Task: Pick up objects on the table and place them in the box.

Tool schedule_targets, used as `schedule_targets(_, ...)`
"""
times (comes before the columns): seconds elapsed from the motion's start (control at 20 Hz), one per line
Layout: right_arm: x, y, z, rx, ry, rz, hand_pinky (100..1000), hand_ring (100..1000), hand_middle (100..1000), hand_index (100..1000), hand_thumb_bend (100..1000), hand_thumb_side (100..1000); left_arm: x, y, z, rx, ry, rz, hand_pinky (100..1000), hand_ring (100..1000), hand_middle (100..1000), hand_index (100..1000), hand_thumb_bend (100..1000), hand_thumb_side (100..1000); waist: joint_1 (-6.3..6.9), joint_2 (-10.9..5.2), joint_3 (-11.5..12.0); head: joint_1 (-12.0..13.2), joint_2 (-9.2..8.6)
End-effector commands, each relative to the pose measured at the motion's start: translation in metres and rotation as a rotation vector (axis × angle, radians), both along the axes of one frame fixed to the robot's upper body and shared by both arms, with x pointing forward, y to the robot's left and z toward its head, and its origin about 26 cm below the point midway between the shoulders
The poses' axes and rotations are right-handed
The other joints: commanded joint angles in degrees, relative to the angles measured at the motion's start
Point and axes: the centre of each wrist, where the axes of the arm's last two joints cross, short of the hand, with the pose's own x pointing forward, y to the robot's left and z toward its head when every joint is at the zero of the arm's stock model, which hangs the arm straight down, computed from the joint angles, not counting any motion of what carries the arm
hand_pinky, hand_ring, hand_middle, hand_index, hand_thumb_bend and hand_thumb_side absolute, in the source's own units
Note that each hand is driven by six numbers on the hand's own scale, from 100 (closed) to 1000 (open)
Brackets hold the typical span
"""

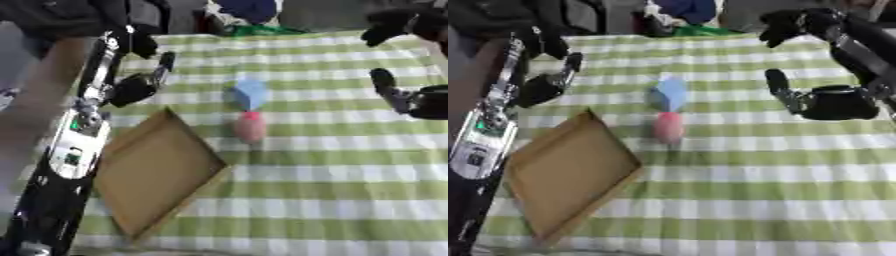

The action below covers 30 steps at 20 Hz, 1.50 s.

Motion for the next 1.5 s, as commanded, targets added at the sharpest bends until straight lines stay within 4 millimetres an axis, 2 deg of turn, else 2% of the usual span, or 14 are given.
schedule_targets(0.05, 0.001, 0.000, 0.010, -0.022, -0.028, 0.003, 836, 752, 741, 932, 100, 156, 0.000, 0.002, 0.010, 0.005, -0.034, 0.001, 581, 564, 521, 744, 314, 318, -0.16, -0.93, 0.14, -0.02, -0.08)
schedule_targets(0.45, 0.010, 0.013, 0.013, -0.061, -0.021, 0.027, 832, 751, 740, 931, 100, 153, 0.000, 0.000, 0.011, -0.003, -0.044, -0.005, 579, 562, 519, 743, 312, 314, -0.23, -1.06, 0.57, -0.35, 0.06)
schedule_targets(0.75, 0.029, 0.032, 0.006, -0.135, 0.011, 0.039, 829, 749, 740, 931, 100, 164, 0.000, -0.002, 0.011, -0.004, -0.043, -0.015, 579, 561, 518, 743, 314, 315, -0.31, -1.18, 1.27, -0.95, 0.16)
schedule_targets(1.1, 0.058, 0.055, -0.020, -0.309, 0.059, 0.040, 834, 766, 767, 937, 100, 190, 0.001, -0.005, 0.011, -0.001, -0.042, -0.029, 579, 561, 518, 743, 314, 315, -0.31, -1.20, 2.46, -1.77, 0.13)
schedule_targets(1.35, 0.077, 0.065, -0.045, -0.441, 0.100, 0.025, 844, 787, 800, 959, 100, 269, 0.002, -0.007, 0.012, -0.002, -0.042, -0.037, 579, 561, 518, 744, 315, 315, -0.22, -1.19, 3.26, -2.32, 0.21)
schedule_targets(1.5, 0.084, 0.069, -0.056, -0.490, 0.112, 0.017, 844, 790, 808, 962, 100, 284, 0.002, -0.008, 0.012, -0.003, -0.042, -0.037, 579, 561, 518, 743, 315, 314, -0.21, -1.15, 3.63, -2.58, 0.18)
